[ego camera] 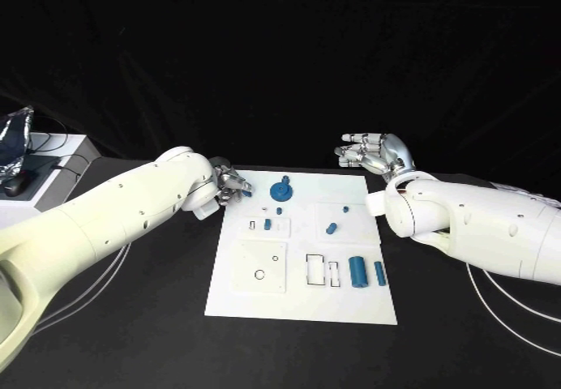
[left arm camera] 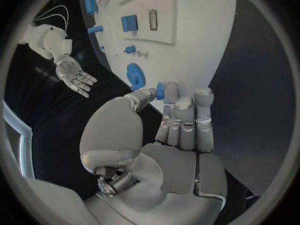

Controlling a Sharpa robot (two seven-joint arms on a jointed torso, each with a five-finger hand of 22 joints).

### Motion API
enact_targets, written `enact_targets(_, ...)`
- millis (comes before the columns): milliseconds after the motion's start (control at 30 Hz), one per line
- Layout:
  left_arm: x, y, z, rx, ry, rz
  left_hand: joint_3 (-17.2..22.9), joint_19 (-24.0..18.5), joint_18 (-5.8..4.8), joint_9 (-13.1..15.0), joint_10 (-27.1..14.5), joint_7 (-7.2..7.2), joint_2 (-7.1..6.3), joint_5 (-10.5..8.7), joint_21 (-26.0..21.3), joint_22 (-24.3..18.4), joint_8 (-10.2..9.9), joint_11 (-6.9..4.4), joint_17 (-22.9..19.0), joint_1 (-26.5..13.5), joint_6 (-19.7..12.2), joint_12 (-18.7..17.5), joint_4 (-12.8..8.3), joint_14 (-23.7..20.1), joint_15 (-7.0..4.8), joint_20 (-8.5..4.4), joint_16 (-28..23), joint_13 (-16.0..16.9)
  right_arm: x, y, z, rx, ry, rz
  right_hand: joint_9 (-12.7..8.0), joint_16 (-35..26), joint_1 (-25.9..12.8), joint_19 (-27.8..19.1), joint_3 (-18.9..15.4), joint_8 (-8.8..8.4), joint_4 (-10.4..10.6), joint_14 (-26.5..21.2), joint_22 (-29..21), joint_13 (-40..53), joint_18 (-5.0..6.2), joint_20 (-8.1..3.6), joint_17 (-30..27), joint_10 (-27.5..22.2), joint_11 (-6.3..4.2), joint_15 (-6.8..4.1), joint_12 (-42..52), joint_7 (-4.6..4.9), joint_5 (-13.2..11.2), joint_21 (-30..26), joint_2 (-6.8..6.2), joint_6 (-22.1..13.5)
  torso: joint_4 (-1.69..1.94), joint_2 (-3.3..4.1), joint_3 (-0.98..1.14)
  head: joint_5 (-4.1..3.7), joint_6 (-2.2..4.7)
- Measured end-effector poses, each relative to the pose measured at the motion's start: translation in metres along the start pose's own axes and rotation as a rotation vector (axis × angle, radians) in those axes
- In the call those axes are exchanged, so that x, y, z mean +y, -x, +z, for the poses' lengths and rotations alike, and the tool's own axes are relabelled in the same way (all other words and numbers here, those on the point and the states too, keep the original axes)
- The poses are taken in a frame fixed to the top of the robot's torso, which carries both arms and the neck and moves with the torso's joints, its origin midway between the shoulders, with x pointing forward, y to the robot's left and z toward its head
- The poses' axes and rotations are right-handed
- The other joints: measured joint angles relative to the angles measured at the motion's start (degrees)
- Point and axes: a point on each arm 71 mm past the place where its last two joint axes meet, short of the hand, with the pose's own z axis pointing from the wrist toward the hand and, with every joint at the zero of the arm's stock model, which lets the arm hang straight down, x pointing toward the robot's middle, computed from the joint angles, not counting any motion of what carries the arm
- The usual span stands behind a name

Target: Assemble the parts on the task board

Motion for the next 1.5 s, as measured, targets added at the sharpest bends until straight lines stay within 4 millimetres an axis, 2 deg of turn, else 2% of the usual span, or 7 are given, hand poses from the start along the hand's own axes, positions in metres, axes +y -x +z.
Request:
enact_targets(200, 0.000, -0.001, -0.011, 0.008, -0.020, -0.010, 0.39, 1.12, 0.00, 0.33, 1.21, -0.35, -0.38, 0.00, 1.22, 0.05, -0.50, -0.43, 1.41, -0.38, 0.85, -0.41, 0.39, 1.22, -0.60, -0.28, 0.18, 0.07, -0.001, 0.004, 0.000, -0.007, -0.002, -0.004, 0.00, 0.00, 0.00, 0.00, 0.00, 0.00, 0.00, 0.00, 0.00, 0.00, 0.00, 0.00, 0.00, 0.00, 0.00, 0.00, 0.00, 0.00, 0.00, 0.00, 0.00, 0.00, 0.35, -0.53, 0.05, 0.02, -0.38)
enact_targets(467, -0.002, -0.004, -0.030, 0.012, -0.046, -0.014, 0.55, 1.83, -0.01, 1.09, 1.74, -0.63, -0.87, -0.01, 1.77, 0.05, -0.85, -0.53, 2.74, -0.87, 1.30, -0.85, 0.55, 2.13, -0.71, -0.39, 0.17, 0.31, -0.003, 0.009, 0.001, -0.019, -0.006, -0.011, 0.00, 0.00, 0.00, 0.00, 0.00, 0.00, 0.00, 0.00, 0.00, 0.00, 0.00, 0.00, 0.00, 0.00, 0.00, 0.00, 0.00, 0.00, 0.00, 0.00, 0.00, 0.00, 0.99, -1.51, 0.16, -0.13, -1.20)
enact_targets(633, -0.003, -0.016, -0.040, 0.024, -0.062, -0.008, 0.79, 2.06, -0.01, 1.25, 2.14, -0.53, -1.02, -0.02, 2.00, 0.04, -0.85, -0.89, 3.11, -1.02, 1.59, -0.85, 0.79, 2.46, -0.62, -0.62, -0.06, 0.39, -0.005, 0.012, 0.001, -0.025, -0.008, -0.015, 0.00, 0.00, 0.00, 0.00, 0.00, 0.00, 0.00, 0.00, 0.00, 0.00, 0.00, 0.00, 0.00, 0.00, 0.00, 0.00, 0.00, 0.00, 0.00, 0.00, 0.00, 0.00, 1.30, -2.09, 0.16, -0.20, -1.81)
enact_targets(833, 0.004, -0.033, -0.047, 0.031, -0.067, 0.002, 1.03, 2.54, 0.00, 1.54, 2.33, -0.63, -1.09, -0.03, 2.54, 0.04, -0.86, -0.72, 3.46, -1.09, 1.72, -0.85, 1.03, 2.65, -0.81, -0.69, -0.06, 0.51, -0.006, 0.013, 0.002, -0.026, -0.008, -0.022, 0.00, 0.00, 0.00, 0.00, 0.00, 0.00, 0.00, 0.00, 0.00, 0.00, 0.00, 0.00, 0.00, 0.00, 0.00, 0.00, 0.00, 0.00, 0.00, 0.00, 0.00, 0.00, 1.60, -2.72, 0.16, -0.14, -2.44)
enact_targets(1033, 0.011, -0.053, -0.051, 0.034, -0.070, 0.010, 1.26, 2.54, 0.00, 1.72, 2.46, -0.62, -1.17, -0.04, 2.55, 0.04, -1.08, -0.84, 3.71, -1.17, 1.73, -1.17, 1.26, 2.98, -0.91, -0.69, -0.45, 0.57, -0.006, 0.012, 0.001, -0.016, 0.000, -0.033, 0.00, 0.00, 0.00, 0.00, 0.00, 0.00, 0.00, 0.00, 0.00, 0.00, 0.00, 0.00, 0.00, 0.00, 0.00, 0.00, 0.00, 0.00, 0.00, 0.00, 0.00, 0.00, 1.83, -3.10, 0.14, -0.19, -3.04)
enact_targets(1300, 0.023, -0.078, -0.050, 0.031, -0.062, 0.018, 1.42, 2.95, 0.00, 1.89, 2.54, -0.61, -1.16, -0.22, 2.82, 0.03, -1.15, -0.91, 4.06, -1.15, 1.73, -1.17, 1.42, 3.28, -1.02, -0.71, -0.45, 0.62, -0.005, 0.011, 0.002, -0.007, 0.010, -0.045, 0.00, 0.00, 0.00, 0.00, 0.00, 0.00, 0.00, 0.00, 0.00, 0.00, 0.00, 0.00, 0.00, 0.00, 0.00, 0.00, 0.00, 0.00, -0.01, 0.00, 0.00, 0.00, 1.83, -3.12, 0.14, -0.17, -3.28)
enact_targets(1500, 0.024, -0.085, -0.048, 0.015, -0.063, 0.027, 1.42, 2.95, 0.01, 1.90, 2.73, -0.54, -1.15, 0.00, 2.82, 0.03, -1.17, -0.72, 4.25, -1.15, 1.79, -1.17, 1.42, 3.28, -1.02, -0.70, -0.45, 0.61, -0.005, 0.010, 0.002, -0.003, 0.012, -0.049, 0.00, 0.00, 0.00, 0.00, 0.00, 0.00, 0.00, 0.00, 0.00, 0.00, 0.00, 0.00, 0.00, -0.21, 0.21, 0.00, 0.00, 0.00, -0.01, 0.00, 0.00, 0.00, 1.72, -2.97, 0.16, -0.10, -3.37)
